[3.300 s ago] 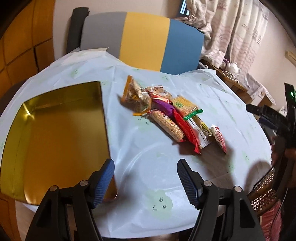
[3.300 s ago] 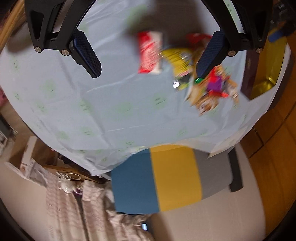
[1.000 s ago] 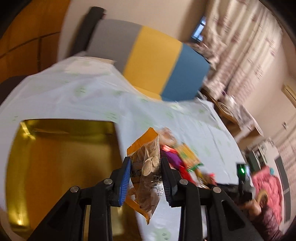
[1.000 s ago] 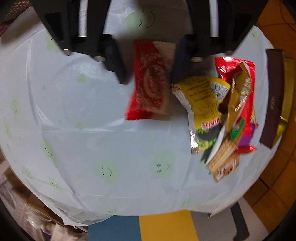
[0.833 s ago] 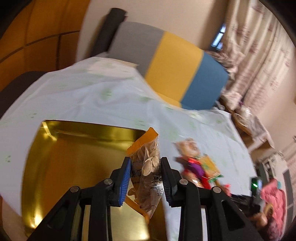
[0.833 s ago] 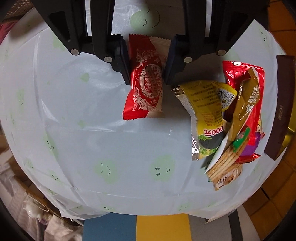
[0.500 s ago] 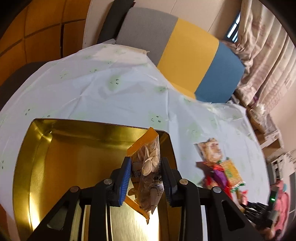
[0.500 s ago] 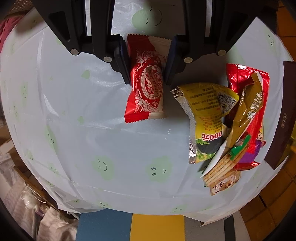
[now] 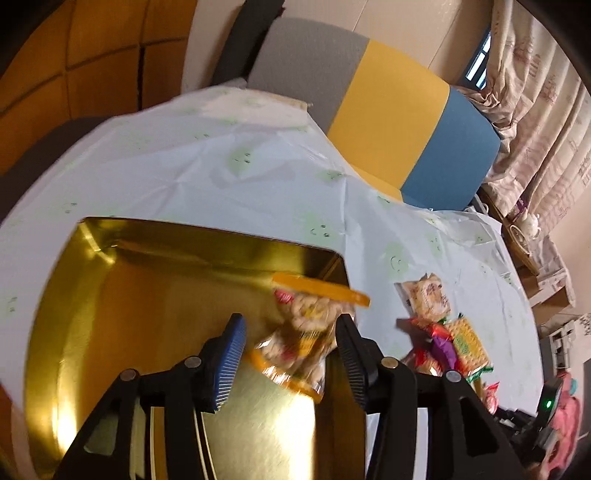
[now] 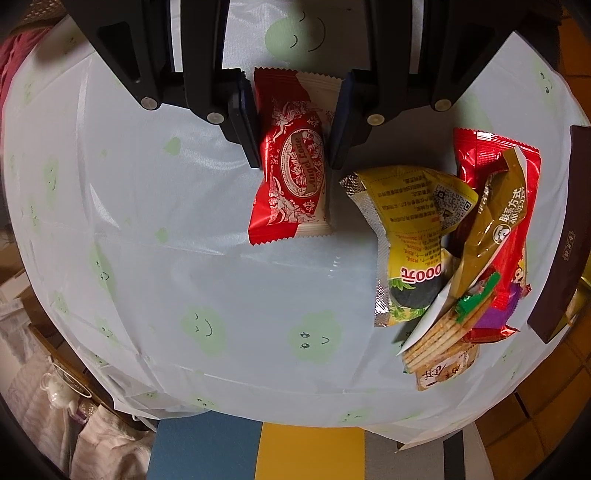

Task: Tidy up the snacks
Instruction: 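Lower the pastry bag into the gold tray and open the left gripper, then carry the red-and-white snack to the gold tray and release it with the right gripper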

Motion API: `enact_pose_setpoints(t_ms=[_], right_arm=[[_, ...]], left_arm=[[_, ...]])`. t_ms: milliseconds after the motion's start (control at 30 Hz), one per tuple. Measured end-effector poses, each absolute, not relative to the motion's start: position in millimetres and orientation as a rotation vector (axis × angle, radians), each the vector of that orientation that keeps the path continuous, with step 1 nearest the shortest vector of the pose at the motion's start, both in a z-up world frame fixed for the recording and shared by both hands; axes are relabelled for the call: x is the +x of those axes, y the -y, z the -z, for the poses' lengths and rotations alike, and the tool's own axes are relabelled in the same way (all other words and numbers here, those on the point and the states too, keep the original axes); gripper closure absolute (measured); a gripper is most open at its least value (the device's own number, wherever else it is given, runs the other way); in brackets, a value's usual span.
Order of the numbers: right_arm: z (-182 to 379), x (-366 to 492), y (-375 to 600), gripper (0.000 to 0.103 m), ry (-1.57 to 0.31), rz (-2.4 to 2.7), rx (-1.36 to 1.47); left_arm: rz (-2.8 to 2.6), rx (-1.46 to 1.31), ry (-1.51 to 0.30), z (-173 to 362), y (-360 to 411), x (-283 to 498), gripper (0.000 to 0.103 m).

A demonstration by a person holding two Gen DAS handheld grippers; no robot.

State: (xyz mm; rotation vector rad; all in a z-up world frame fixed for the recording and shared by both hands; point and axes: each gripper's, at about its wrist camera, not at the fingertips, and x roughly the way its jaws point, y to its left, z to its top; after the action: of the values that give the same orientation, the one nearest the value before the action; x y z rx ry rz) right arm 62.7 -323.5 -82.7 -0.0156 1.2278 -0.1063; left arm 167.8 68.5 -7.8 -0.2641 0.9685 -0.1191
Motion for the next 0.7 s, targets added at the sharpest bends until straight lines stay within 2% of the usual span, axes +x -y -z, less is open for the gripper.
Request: enact_pose_setpoints(t_ms=[300, 567, 633, 700], right_arm=[[81, 61, 325, 0.07, -1.216, 0.117, 0.009], [82, 61, 323, 0.07, -1.228, 0.126, 0.009], [80, 60, 326, 0.076, -1.229, 0.128, 0.054], [74, 56, 332, 0.076, -1.213, 0.132, 0.091]], left_arm=[[0.135, -0.142, -0.902, 9, -64, 94, 0.052], [0.15, -0.14, -0.927, 25, -65, 61, 0.048], [0.144, -0.144, -0.931, 28, -67, 57, 0.048], [0.133, -0.149, -0.934, 29, -69, 54, 0.048]])
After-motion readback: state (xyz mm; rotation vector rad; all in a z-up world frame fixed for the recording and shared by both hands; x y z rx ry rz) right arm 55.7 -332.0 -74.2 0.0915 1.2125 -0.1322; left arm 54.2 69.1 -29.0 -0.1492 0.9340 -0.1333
